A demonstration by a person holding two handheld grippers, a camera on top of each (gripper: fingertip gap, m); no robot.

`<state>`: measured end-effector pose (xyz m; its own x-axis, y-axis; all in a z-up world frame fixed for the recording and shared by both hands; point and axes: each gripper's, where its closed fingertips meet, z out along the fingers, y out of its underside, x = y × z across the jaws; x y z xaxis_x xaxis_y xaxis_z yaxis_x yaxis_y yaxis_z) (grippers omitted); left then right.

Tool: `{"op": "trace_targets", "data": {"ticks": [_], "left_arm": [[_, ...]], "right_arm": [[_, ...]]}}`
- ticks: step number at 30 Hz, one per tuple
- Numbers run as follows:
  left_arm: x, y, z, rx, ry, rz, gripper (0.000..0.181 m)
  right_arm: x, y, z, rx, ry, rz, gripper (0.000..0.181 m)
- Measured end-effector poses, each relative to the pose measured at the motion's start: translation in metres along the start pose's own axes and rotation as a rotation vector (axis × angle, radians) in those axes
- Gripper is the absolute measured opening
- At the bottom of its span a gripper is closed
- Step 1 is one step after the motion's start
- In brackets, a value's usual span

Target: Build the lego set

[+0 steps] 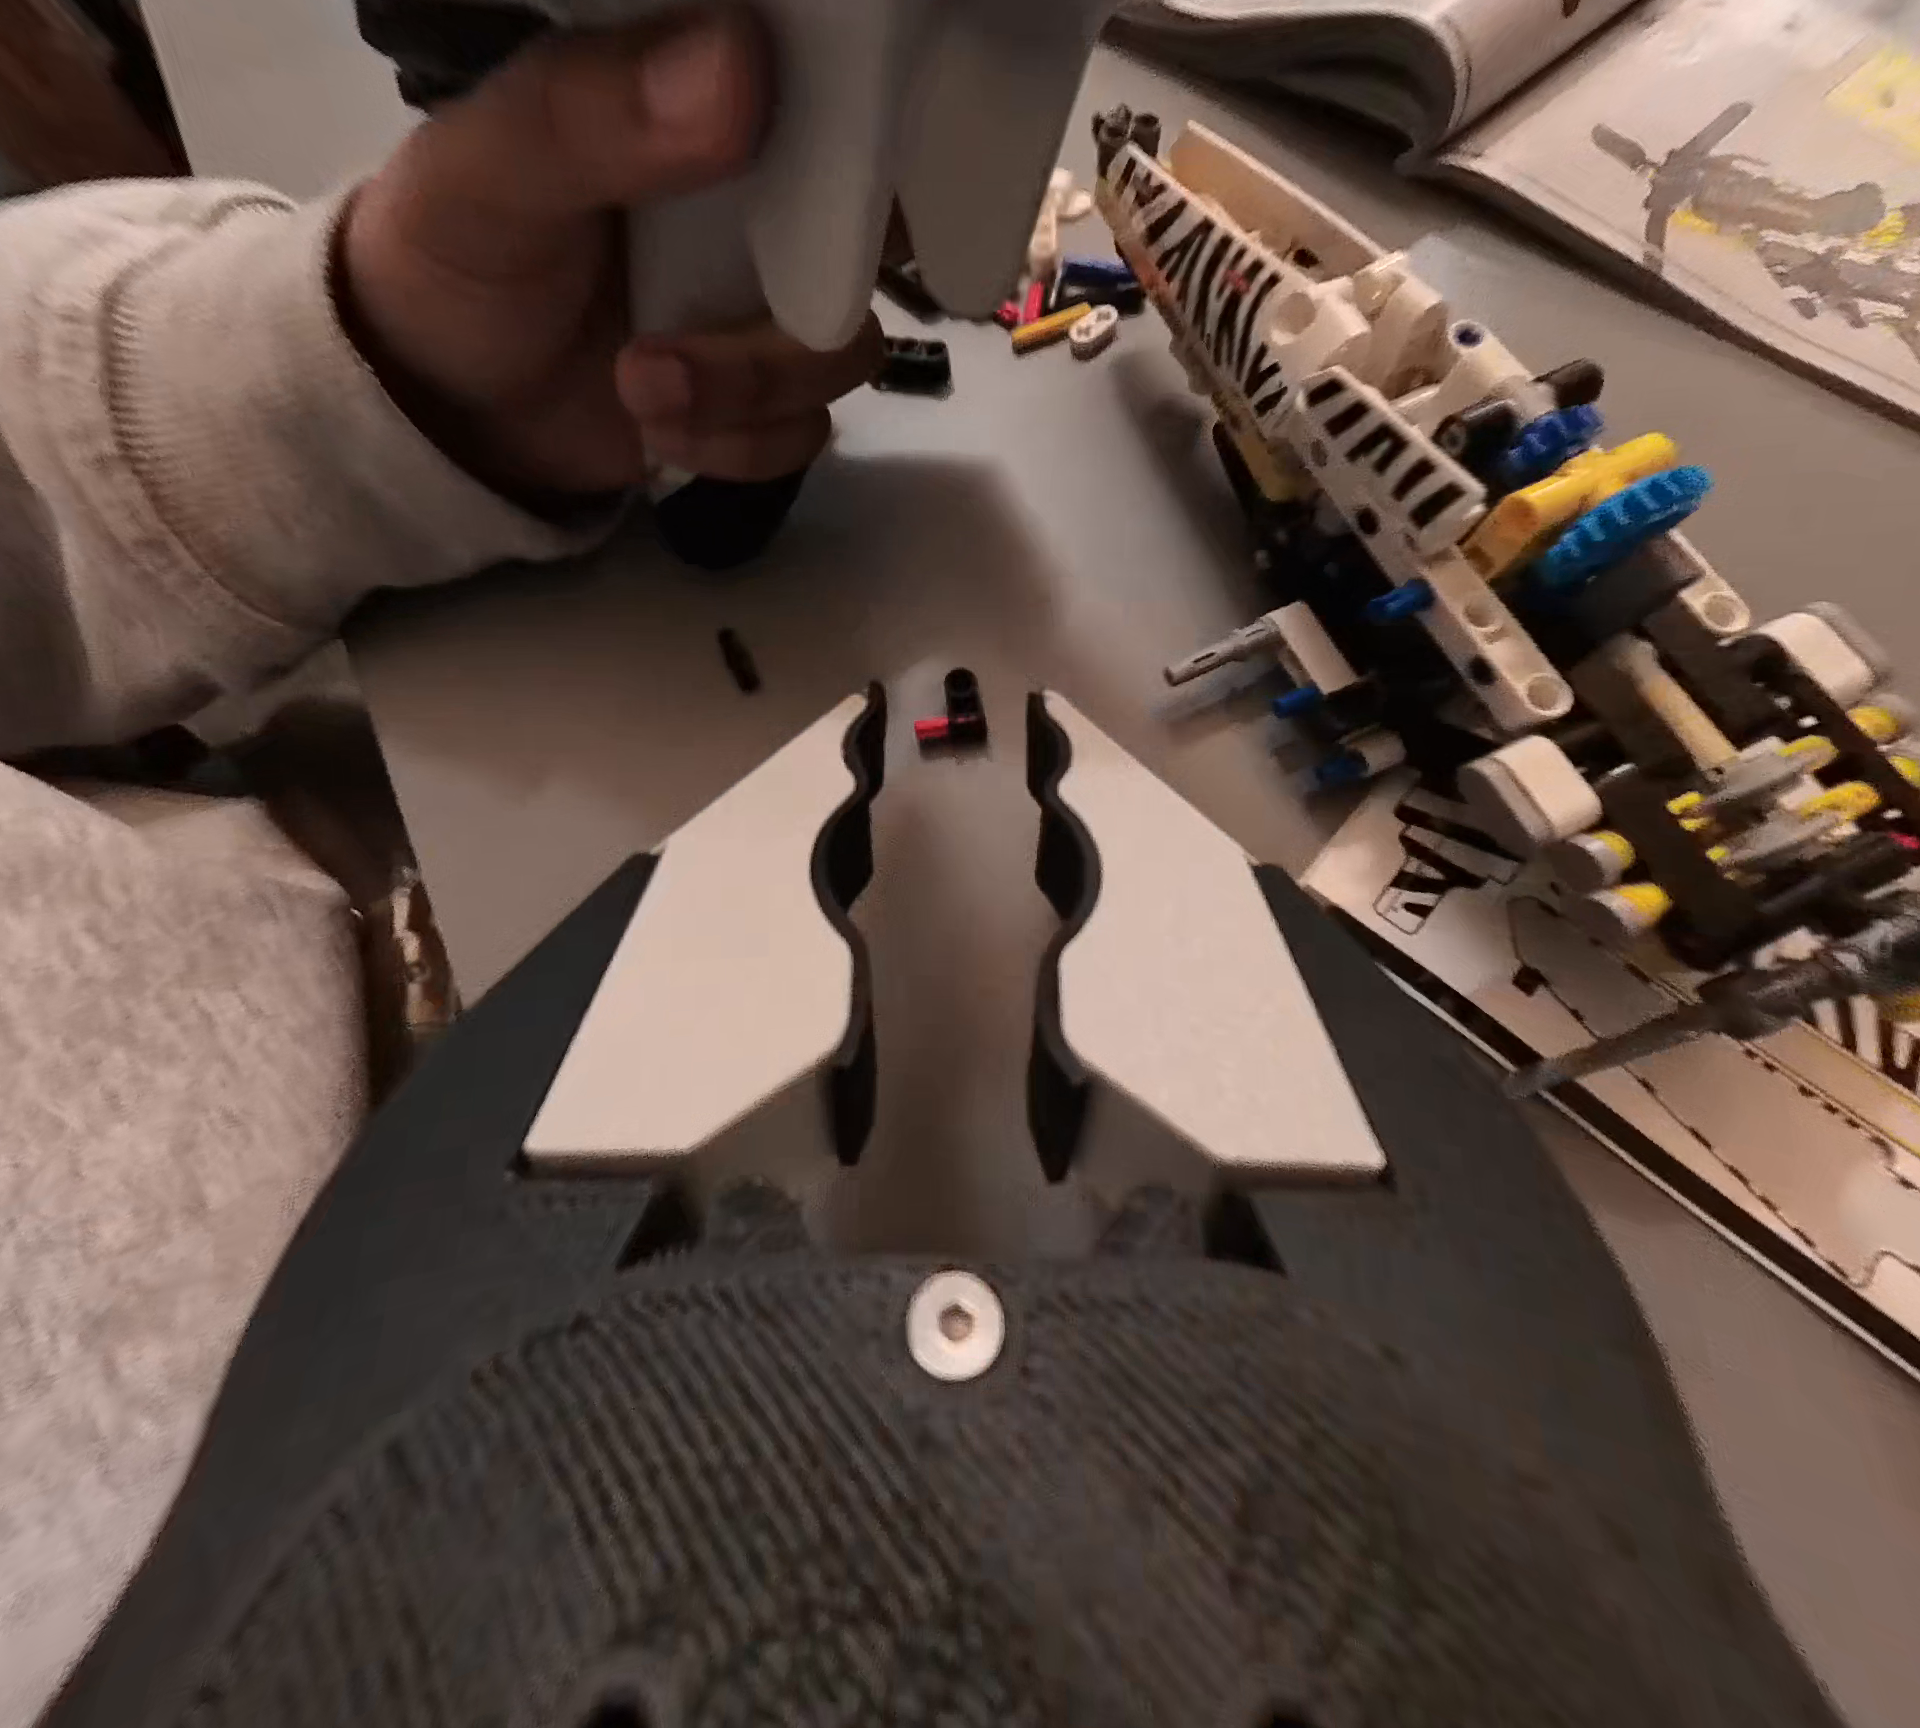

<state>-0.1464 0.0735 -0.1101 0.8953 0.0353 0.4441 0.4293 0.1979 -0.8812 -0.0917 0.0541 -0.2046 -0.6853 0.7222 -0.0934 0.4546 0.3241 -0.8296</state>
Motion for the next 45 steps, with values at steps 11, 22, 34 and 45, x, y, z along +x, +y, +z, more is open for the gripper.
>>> {"op": "trace_targets", "data": {"ticks": [11,22,34,45], "left_arm": [[0.001,0.003,0.001,-0.014,0.007,-0.003,0.017],[0.016,0.02,0.007,-0.107,0.149,-0.191,0.021],[0.037,0.03,0.008,-0.167,0.325,-0.356,0.002],[0.042,0.039,0.009,-0.224,0.341,-0.368,0.005]], "right_arm": [[0.0,0.014,0.019,-0.134,0.044,-0.07,0.014],[0.028,-0.052,-0.049,0.38,0.434,-0.39,0.013],[0.021,-0.055,-0.049,0.331,0.661,-0.672,0.013],[0.022,-0.057,-0.053,0.375,0.643,-0.652,0.014]]}}
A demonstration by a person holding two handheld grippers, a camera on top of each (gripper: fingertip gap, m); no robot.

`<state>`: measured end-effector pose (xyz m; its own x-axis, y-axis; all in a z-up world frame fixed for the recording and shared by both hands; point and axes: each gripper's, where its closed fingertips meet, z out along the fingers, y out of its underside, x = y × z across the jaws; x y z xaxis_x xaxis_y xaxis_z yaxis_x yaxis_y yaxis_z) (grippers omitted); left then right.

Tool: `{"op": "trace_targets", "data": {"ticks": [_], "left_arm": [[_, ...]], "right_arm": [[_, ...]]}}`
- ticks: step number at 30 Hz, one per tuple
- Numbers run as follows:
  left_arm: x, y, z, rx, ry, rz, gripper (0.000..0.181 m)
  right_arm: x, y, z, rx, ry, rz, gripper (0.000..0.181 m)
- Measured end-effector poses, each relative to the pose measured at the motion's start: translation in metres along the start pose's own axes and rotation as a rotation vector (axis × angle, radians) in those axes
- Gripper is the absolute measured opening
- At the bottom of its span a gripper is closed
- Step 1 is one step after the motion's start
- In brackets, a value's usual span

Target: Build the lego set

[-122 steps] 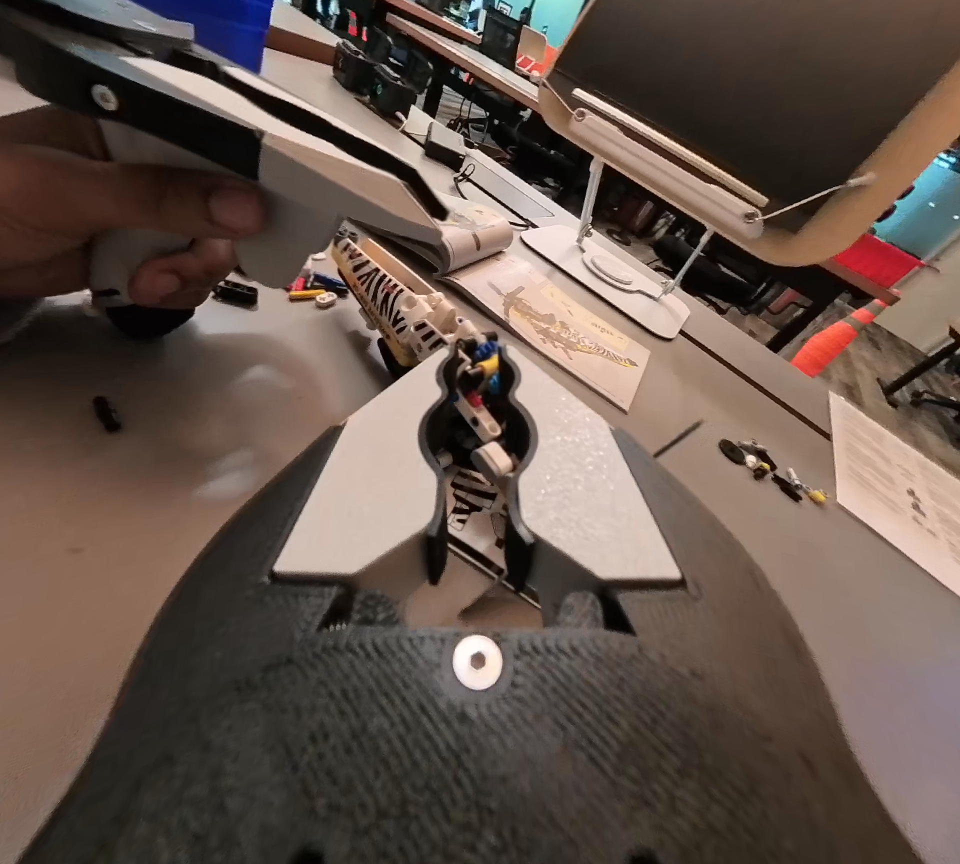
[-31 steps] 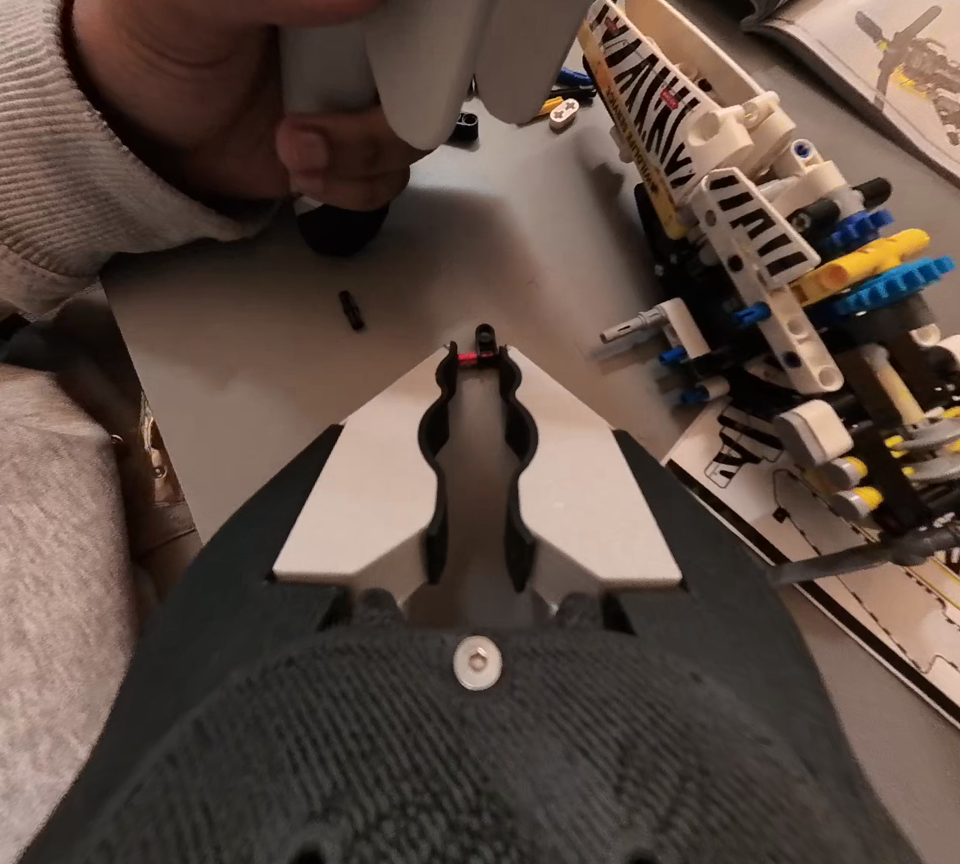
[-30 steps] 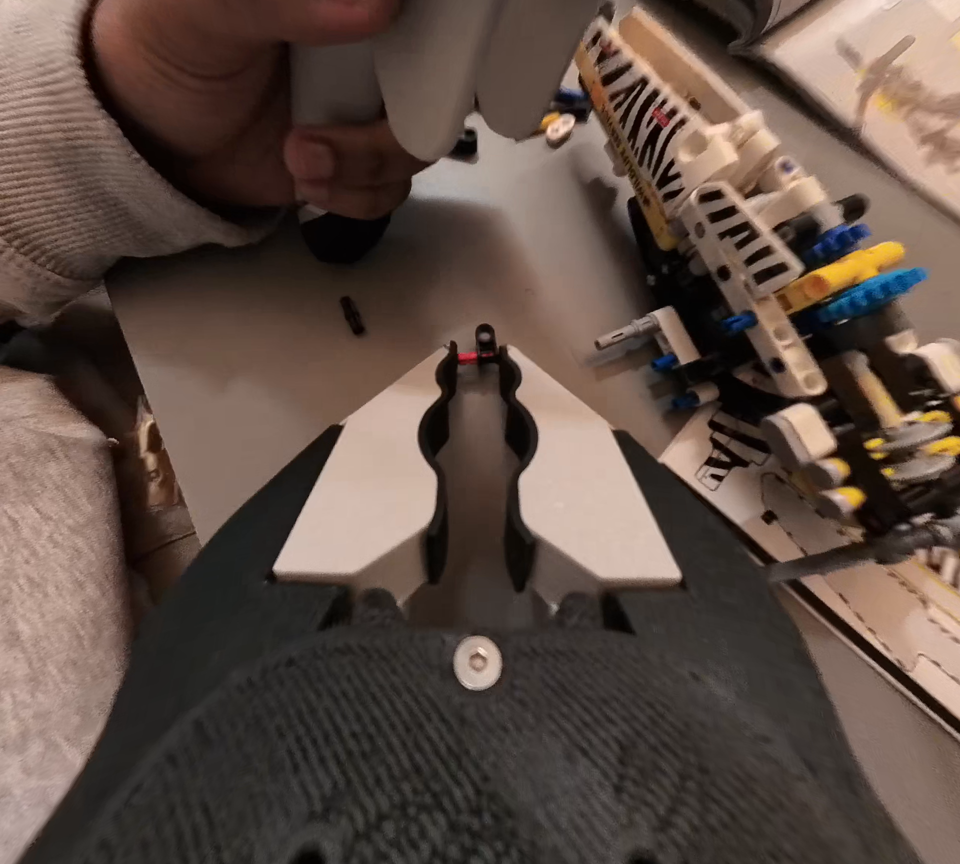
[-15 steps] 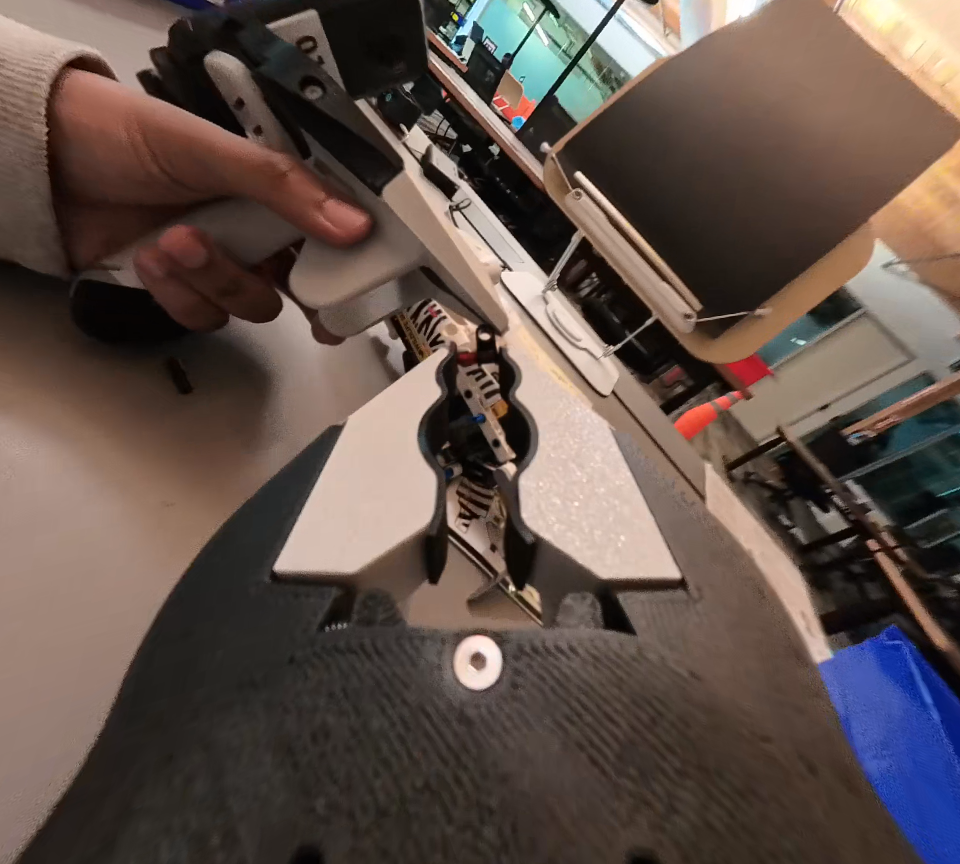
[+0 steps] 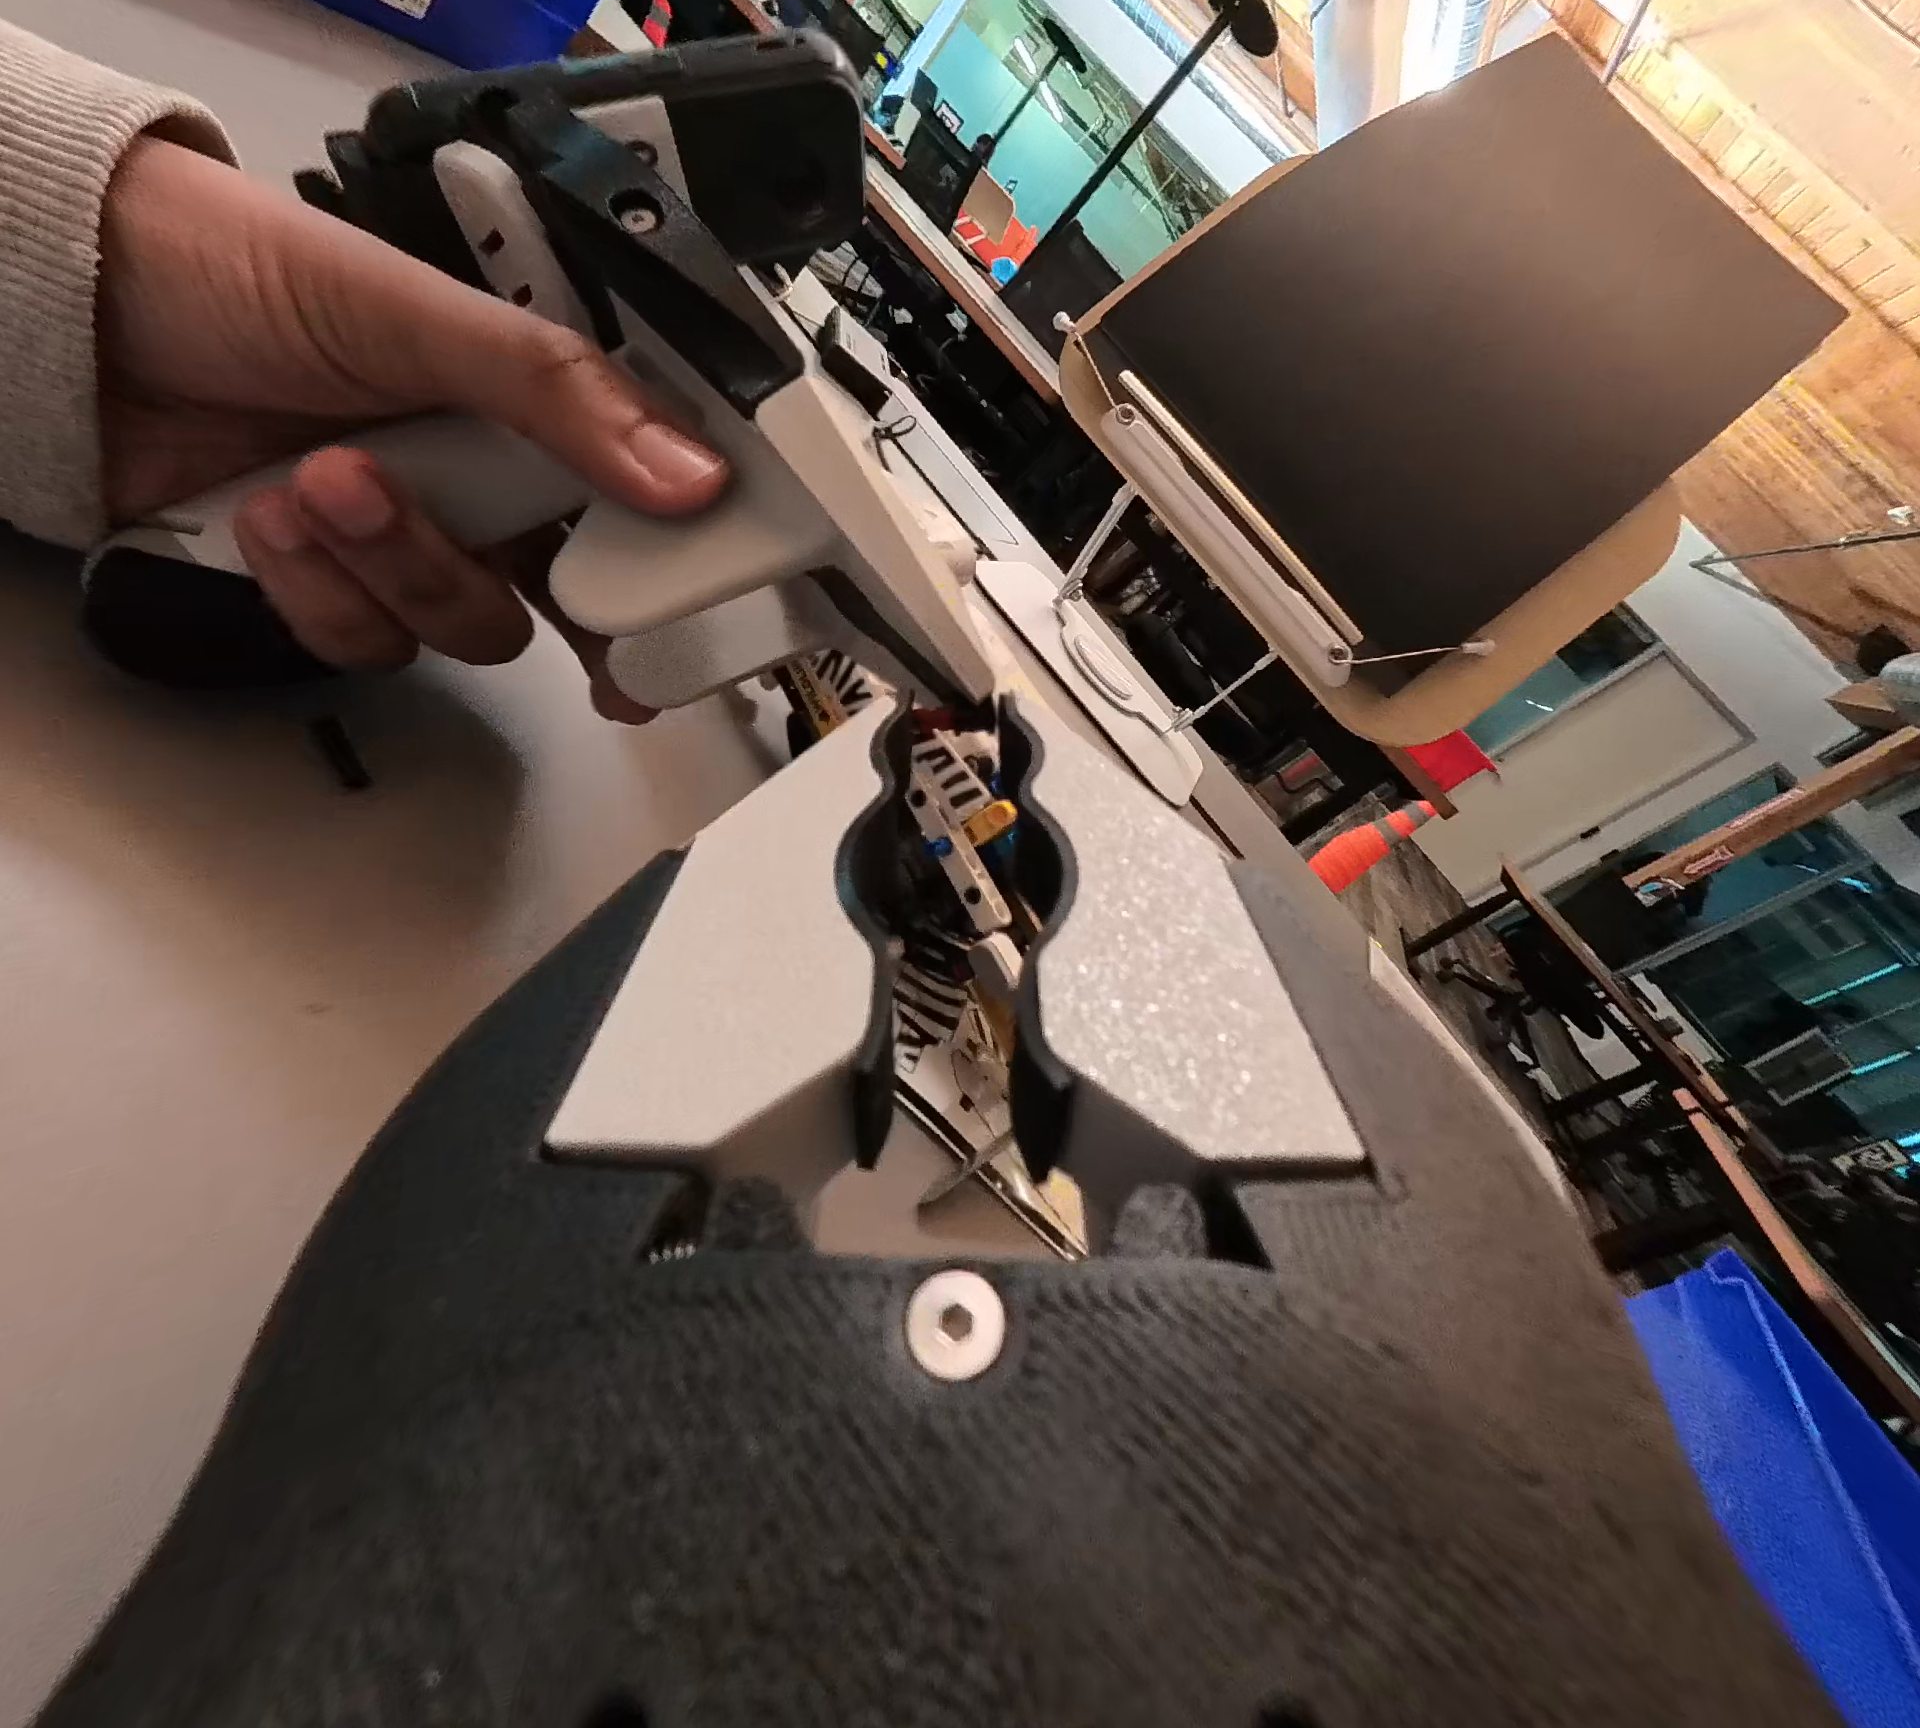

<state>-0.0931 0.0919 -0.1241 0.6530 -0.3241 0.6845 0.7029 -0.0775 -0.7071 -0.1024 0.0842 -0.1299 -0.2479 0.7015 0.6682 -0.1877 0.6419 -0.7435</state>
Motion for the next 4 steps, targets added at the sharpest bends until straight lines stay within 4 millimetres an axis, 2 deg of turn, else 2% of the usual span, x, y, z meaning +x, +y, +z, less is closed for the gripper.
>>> {"op": "trace_targets", "data": {"ticks": [4], "left_arm": [[0.0015,-0.003,-0.0026,0.014,0.04,-0.053,0.005]], "right_arm": [[0.0024,0.0005,-0.0004,0.025,-0.018,0.051,0.022]]}}
